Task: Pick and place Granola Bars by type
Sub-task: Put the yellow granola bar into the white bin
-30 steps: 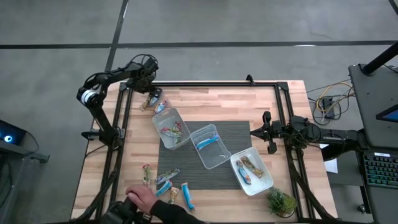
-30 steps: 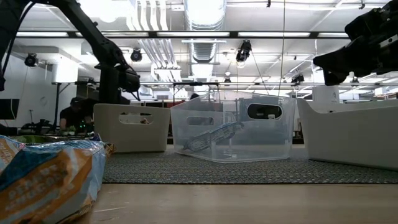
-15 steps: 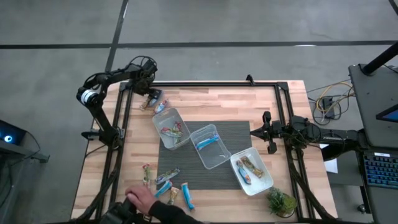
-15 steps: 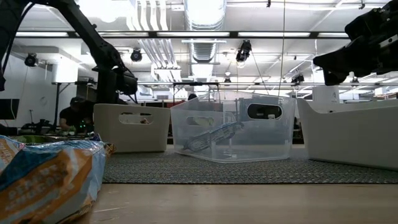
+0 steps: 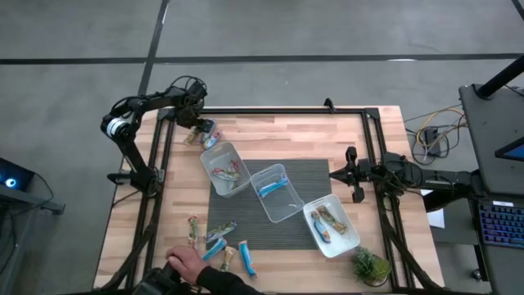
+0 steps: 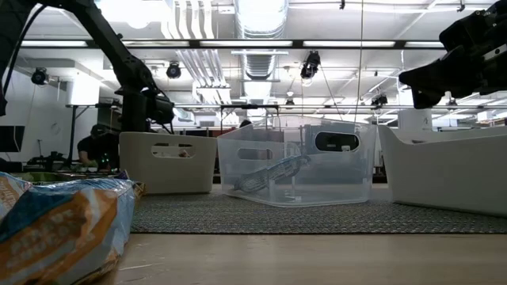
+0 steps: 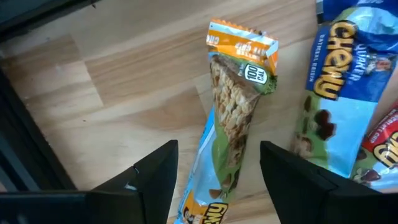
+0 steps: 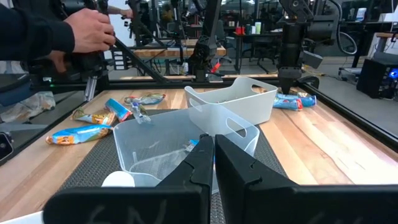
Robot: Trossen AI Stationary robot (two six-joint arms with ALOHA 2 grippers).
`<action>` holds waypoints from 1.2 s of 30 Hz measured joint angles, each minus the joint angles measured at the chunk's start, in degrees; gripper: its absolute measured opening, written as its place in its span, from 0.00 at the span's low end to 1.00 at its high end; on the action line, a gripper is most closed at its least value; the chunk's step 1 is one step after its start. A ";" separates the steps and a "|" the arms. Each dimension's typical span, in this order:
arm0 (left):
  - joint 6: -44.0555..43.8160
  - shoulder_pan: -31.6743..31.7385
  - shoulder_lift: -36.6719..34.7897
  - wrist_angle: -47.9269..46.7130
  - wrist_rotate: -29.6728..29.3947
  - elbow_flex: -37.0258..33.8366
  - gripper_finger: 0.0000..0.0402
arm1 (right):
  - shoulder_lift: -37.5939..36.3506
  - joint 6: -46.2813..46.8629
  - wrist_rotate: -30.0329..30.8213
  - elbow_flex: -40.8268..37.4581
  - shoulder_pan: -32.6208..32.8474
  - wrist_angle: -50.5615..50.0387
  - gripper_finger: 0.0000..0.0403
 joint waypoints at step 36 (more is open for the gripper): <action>-3.29 -1.14 3.04 2.87 0.07 0.96 0.45 | 0.02 0.00 0.02 0.00 -0.02 0.00 0.02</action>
